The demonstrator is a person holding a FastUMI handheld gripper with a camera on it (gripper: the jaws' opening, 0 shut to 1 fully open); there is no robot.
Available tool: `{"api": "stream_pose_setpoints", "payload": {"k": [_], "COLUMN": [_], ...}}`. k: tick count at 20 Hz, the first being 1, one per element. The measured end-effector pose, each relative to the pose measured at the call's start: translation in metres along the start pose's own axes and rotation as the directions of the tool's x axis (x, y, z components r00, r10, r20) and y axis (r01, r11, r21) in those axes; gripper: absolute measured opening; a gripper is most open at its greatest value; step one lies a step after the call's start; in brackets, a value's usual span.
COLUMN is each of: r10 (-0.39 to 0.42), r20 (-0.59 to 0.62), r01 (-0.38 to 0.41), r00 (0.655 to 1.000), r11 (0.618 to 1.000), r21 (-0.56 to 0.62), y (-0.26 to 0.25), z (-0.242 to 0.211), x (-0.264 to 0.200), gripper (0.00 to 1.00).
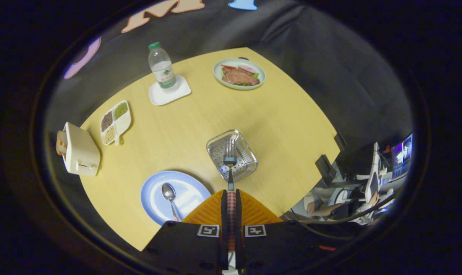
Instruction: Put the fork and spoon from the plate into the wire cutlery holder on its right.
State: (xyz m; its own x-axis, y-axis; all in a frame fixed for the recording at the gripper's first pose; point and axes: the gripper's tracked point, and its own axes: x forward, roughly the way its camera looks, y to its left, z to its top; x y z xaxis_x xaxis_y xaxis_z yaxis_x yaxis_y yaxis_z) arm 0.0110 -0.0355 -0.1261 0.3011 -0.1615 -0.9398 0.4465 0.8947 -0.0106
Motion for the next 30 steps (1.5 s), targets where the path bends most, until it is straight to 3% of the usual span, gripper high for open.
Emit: {"api": "stream_pose_setpoints", "payload": {"k": [4, 10, 17, 21, 24, 30], "r10": [0.012, -0.001, 0.03, 0.018, 0.055, 0.114], "r20": [-0.156, -0.291, -0.303, -0.307, -0.28, -0.161], "r01": [-0.014, -0.038, -0.087, -0.085, -0.11, -0.136], "r00": [0.988, 0.957, 0.952, 0.952, 0.959, 0.98], "r11": [1.0, 0.991, 0.98, 0.974, 0.977, 0.982], "r21": [-0.014, -0.128, -0.177, -0.209, -0.182, -0.135], "y": [-0.001, 0.003, 0.014, 0.01, 0.017, 0.025], "z": [-0.002, 0.002, 0.014, 0.012, 0.014, 0.023], "x": [0.023, 0.058, 0.067, 0.067, 0.062, 0.039], "gripper": [0.1, 0.1, 0.1, 0.14, 0.18, 1.0]}}
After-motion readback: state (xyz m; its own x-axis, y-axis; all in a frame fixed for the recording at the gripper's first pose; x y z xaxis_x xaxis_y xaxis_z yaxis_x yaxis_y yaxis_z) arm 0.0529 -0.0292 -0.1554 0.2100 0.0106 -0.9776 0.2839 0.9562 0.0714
